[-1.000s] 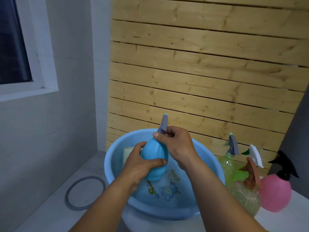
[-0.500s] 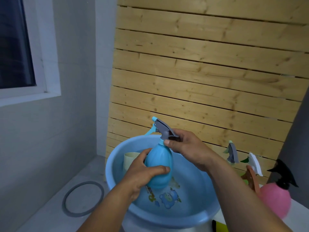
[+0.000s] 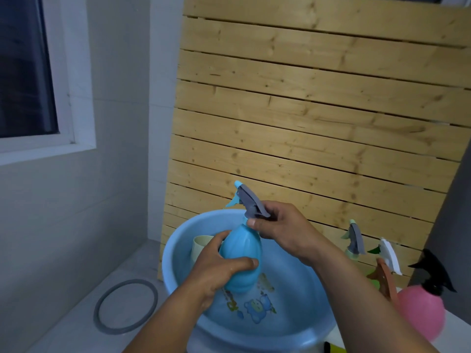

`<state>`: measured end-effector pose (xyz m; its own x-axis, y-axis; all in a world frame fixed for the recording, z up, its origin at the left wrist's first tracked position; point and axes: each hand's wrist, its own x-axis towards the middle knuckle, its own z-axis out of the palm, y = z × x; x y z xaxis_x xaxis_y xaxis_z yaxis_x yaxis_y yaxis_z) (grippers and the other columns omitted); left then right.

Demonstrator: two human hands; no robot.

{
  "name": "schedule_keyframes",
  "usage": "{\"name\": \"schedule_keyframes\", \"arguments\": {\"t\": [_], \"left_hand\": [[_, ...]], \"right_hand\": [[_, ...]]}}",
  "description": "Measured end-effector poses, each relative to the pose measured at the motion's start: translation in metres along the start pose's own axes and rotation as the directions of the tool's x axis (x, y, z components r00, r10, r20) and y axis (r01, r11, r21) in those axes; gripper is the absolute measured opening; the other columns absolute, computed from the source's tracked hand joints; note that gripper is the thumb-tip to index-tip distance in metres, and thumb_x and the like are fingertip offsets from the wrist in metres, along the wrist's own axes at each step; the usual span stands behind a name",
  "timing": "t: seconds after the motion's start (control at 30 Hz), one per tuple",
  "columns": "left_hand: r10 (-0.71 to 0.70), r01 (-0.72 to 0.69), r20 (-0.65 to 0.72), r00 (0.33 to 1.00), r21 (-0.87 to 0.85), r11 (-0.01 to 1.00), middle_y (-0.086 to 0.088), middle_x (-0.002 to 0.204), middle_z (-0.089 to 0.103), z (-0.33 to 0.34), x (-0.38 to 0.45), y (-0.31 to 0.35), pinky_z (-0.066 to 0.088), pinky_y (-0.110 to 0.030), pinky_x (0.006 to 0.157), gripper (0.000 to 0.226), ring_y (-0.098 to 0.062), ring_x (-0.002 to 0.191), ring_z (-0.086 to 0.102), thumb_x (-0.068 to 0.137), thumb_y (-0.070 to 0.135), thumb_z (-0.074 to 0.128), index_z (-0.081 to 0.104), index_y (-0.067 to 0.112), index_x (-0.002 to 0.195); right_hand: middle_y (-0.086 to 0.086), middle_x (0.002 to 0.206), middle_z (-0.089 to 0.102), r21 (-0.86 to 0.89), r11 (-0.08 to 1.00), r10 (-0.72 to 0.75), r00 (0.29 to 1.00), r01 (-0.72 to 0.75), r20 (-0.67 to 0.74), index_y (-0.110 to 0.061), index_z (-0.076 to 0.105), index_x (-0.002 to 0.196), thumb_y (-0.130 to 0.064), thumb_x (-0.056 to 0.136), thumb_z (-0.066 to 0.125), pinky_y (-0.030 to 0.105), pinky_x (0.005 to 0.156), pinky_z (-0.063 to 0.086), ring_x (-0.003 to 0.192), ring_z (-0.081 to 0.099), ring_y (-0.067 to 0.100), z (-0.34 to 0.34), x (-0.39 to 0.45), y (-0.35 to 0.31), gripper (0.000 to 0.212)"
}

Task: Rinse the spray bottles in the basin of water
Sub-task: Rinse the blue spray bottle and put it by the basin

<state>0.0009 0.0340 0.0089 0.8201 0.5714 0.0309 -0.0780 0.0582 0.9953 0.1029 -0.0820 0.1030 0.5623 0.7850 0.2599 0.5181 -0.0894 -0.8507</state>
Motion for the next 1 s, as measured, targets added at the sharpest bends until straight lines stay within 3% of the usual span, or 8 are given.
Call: {"name": "schedule_keyframes", "arguments": {"t": [0.07,0.17,0.27,0.47,0.6,0.83,1.0], "left_hand": [[0.006,-0.006,0.002,1.000,0.013,1.000,0.010,0.106,0.068,0.000,0.000,0.000,0.060,-0.033,0.073,0.076,-0.011,0.091,0.069,0.048,0.031,0.090,0.057,0.042,0.116],[0.009,-0.010,0.012,1.000,0.028,1.000,0.011,0.106,0.067,0.001,0.000,0.001,0.060,-0.032,0.073,0.076,-0.010,0.091,0.068,0.045,0.033,0.089,0.058,0.041,0.114],[0.008,-0.008,0.012,1.000,0.027,1.000,0.011,0.105,0.067,0.001,0.000,0.001,0.059,-0.030,0.071,0.074,-0.010,0.090,0.068,0.047,0.031,0.091,0.058,0.042,0.112],[0.010,-0.010,0.020,1.000,0.027,1.000,0.010,0.106,0.066,0.000,-0.001,0.000,0.059,-0.030,0.068,0.070,-0.012,0.091,0.068,0.054,0.027,0.093,0.057,0.043,0.112],[0.015,-0.016,0.026,1.000,0.041,0.999,0.009,0.109,0.065,0.000,-0.001,0.000,0.060,-0.033,0.074,0.072,-0.013,0.094,0.067,0.057,0.025,0.092,0.056,0.042,0.116],[0.006,-0.007,0.033,0.999,0.030,1.000,0.007,0.110,0.067,0.000,-0.001,0.002,0.060,-0.036,0.076,0.074,-0.015,0.095,0.068,0.053,0.026,0.092,0.057,0.042,0.116],[-0.002,0.000,0.052,0.999,0.038,0.999,0.009,0.109,0.065,0.000,-0.001,0.001,0.060,-0.035,0.076,0.072,-0.014,0.095,0.067,0.053,0.029,0.092,0.056,0.045,0.113]], "right_hand": [[0.015,0.106,0.071,0.009,1.000,0.009,1.000,-0.009,0.007,-0.008,0.069,0.108,-0.009,0.092,0.065,0.049,0.096,0.051,0.100,0.068,0.026,0.002,-0.002,0.002,0.017],[0.018,0.106,0.070,-0.030,0.999,0.029,0.999,-0.028,0.019,-0.007,0.069,0.107,-0.013,0.094,0.062,0.052,0.096,0.049,0.093,0.066,0.020,0.001,-0.001,0.004,0.016],[0.015,0.104,0.071,-0.019,0.999,0.041,0.999,-0.041,0.006,-0.010,0.070,0.106,-0.015,0.092,0.065,0.048,0.094,0.052,0.095,0.068,0.021,0.002,0.001,0.006,0.015],[0.009,0.089,0.070,0.139,0.990,0.023,0.988,-0.001,-0.153,-0.020,0.072,0.095,-0.022,0.085,0.074,0.040,0.083,0.059,0.083,0.068,0.017,0.016,-0.003,0.020,0.011],[-0.004,0.084,0.071,0.181,0.983,0.007,0.992,0.016,-0.125,-0.025,0.073,0.096,-0.020,0.086,0.074,0.033,0.081,0.059,0.084,0.069,0.012,0.015,-0.005,0.024,0.011],[0.011,0.104,0.073,0.290,0.957,0.017,0.996,0.010,-0.093,-0.015,0.072,0.105,-0.017,0.093,0.065,0.043,0.092,0.055,0.101,0.068,0.028,0.014,-0.009,0.029,0.015],[0.001,0.087,0.074,0.282,0.959,0.048,0.986,0.000,-0.162,-0.020,0.072,0.093,-0.021,0.082,0.077,0.029,0.078,0.059,0.086,0.071,0.017,0.017,-0.007,0.029,0.012]]}}
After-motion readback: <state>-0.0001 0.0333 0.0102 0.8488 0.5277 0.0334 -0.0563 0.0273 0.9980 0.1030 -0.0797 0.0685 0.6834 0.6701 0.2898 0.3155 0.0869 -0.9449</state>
